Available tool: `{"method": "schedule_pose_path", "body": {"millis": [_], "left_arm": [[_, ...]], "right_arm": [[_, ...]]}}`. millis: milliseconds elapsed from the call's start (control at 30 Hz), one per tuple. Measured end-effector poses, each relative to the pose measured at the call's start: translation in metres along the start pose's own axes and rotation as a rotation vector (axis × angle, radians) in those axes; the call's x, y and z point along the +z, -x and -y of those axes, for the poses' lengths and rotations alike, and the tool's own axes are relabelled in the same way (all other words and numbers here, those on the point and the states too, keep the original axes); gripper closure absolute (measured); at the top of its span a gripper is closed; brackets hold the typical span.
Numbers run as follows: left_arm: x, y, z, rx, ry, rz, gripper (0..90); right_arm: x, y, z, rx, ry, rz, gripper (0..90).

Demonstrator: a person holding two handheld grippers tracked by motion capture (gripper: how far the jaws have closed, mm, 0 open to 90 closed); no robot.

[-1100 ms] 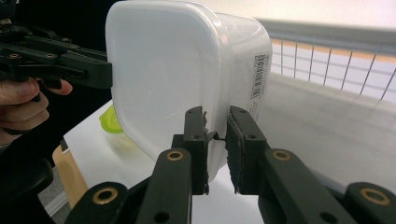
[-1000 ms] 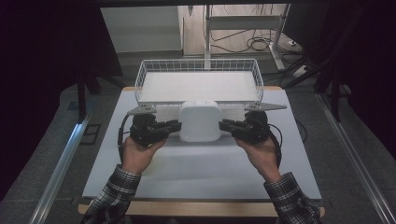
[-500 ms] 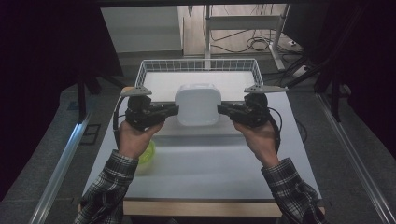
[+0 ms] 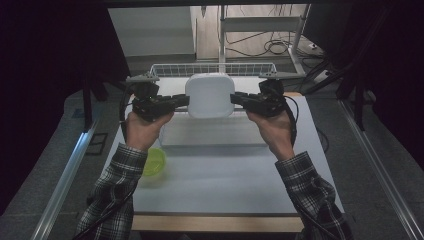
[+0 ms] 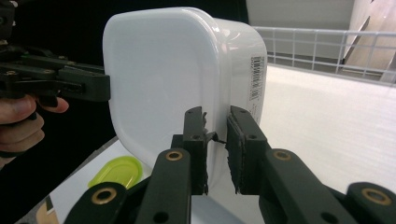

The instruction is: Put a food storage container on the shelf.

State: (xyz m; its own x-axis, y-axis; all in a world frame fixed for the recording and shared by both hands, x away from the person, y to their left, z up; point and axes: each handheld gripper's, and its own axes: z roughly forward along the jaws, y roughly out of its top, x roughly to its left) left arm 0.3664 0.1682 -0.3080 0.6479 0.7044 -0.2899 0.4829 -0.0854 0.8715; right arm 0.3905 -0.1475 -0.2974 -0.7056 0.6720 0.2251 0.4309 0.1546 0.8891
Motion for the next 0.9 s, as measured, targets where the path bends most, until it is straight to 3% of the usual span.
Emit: {"method": "schedule_pose_path", "body": {"millis": [367,700,733,900], "left_arm": [[0.018,-0.016,-0.013,-0.026,-0.004,-0.009,79.5],[0.028,-0.021,-0.010,-0.037,0.030,-0.015,76.6],[0.029,-0.021,-0.010,-0.035,0.034,-0.015,71.5],[0.033,-0.023,-0.010,-0.034,0.050,-0.033,69.6]], "right_arm": [[0.014,0.017,-0.011,0.037,-0.003,0.018,78.2],[0.021,0.026,-0.011,0.071,-0.019,0.027,77.2],[0.025,0.027,-0.012,0.070,-0.031,0.026,75.9],[0.028,0.027,-0.014,0.070,-0.025,0.031,74.5]]}}
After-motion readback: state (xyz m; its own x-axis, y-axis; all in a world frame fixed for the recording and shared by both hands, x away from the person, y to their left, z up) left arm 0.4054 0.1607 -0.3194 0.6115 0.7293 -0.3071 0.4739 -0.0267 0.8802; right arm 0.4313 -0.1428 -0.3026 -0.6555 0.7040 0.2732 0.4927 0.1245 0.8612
